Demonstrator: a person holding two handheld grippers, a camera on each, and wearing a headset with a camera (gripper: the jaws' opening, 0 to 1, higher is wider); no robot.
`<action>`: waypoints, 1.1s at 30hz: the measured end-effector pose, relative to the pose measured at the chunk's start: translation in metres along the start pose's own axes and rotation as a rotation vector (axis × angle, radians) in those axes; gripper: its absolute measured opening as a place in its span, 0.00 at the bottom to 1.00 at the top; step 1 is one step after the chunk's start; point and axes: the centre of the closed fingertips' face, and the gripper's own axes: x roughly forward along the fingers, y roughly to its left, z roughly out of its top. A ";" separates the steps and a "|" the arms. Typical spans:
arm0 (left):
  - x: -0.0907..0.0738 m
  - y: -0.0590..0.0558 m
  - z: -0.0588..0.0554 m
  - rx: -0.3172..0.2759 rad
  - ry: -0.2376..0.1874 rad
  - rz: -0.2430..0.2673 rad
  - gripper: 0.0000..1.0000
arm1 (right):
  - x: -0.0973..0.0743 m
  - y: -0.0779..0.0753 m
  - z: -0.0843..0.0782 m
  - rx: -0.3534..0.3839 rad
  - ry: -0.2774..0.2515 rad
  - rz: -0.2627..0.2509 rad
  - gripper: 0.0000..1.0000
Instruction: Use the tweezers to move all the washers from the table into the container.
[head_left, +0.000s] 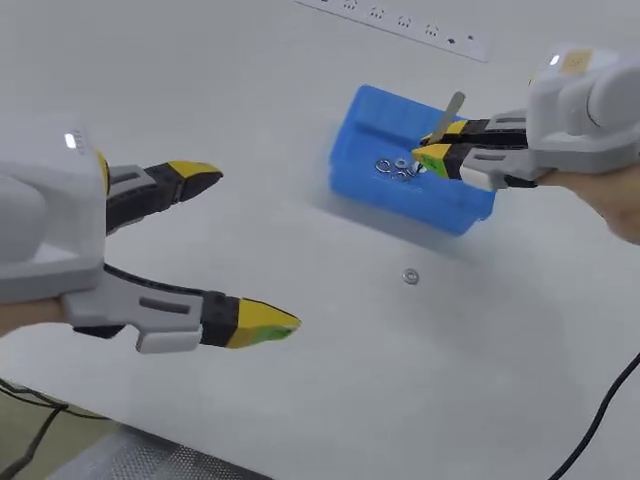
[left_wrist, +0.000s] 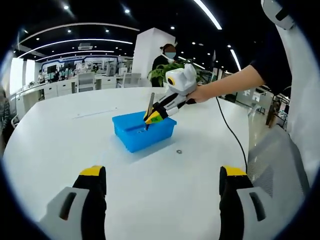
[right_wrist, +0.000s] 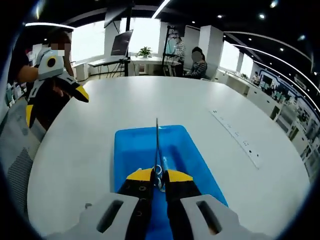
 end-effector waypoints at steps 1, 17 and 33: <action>0.000 0.000 -0.001 0.000 0.005 0.000 0.99 | 0.000 0.003 0.000 0.000 0.001 0.001 0.09; 0.001 -0.005 -0.002 -0.004 0.013 -0.004 0.99 | -0.004 0.020 0.001 -0.021 0.022 0.022 0.10; 0.000 -0.003 0.001 -0.001 0.012 -0.001 0.99 | -0.008 0.019 0.010 -0.039 -0.004 0.017 0.09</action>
